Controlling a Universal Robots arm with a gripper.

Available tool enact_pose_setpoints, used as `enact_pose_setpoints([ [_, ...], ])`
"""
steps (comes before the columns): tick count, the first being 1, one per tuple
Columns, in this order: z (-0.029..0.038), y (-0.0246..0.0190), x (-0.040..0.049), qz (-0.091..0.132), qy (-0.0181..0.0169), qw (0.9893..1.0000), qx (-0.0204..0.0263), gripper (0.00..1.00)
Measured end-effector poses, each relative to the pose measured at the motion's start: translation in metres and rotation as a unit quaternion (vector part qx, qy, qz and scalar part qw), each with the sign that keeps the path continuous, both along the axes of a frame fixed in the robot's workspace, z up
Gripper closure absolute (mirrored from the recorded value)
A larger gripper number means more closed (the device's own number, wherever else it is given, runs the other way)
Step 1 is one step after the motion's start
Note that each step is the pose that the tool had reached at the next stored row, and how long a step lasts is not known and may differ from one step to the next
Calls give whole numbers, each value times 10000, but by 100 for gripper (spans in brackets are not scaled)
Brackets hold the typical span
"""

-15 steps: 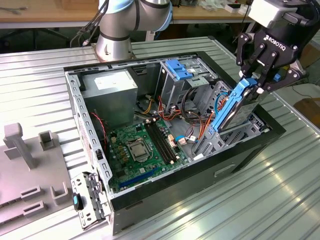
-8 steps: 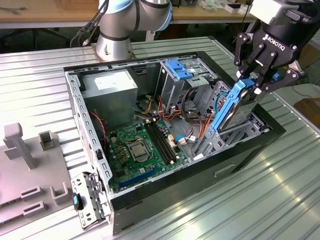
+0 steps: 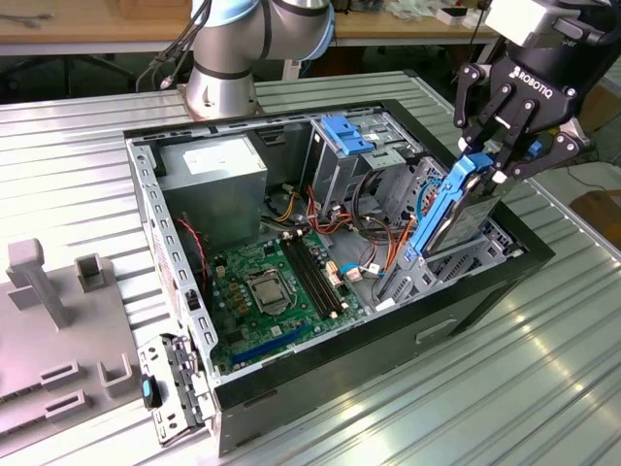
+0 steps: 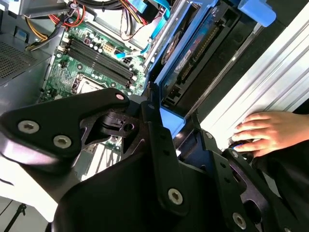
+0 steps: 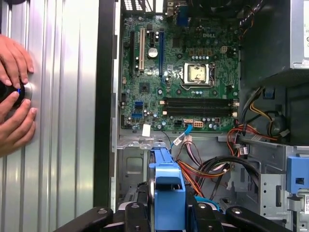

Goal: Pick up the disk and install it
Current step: 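Insert the disk into the insertion slot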

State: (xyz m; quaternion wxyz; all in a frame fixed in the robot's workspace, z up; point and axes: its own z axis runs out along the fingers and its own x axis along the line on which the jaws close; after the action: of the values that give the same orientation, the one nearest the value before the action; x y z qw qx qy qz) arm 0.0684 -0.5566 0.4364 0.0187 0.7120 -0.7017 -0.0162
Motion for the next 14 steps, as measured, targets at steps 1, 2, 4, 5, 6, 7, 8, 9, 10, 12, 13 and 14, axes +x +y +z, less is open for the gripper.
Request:
enact_pose_setpoints([
  [1,0,0,1,0,0,10000,0,63],
  [2,-2,0,9,0,2,10000,0,63],
  [4,-8,0,30,0,13,10000,0,63],
  [5,-12,0,39,0,15,10000,0,63],
  [6,-13,0,42,0,15,10000,-1,63],
  [7,-15,0,43,-1,15,10000,0,63],
  [8,-18,0,46,0,15,10000,0,63],
  [9,-20,0,48,0,16,10000,0,63],
  [10,-23,0,49,0,16,10000,0,63],
  [12,-32,0,52,0,17,10000,1,63],
  [13,-40,0,53,0,18,10000,2,63],
  [14,-54,0,55,0,18,10000,3,63],
])
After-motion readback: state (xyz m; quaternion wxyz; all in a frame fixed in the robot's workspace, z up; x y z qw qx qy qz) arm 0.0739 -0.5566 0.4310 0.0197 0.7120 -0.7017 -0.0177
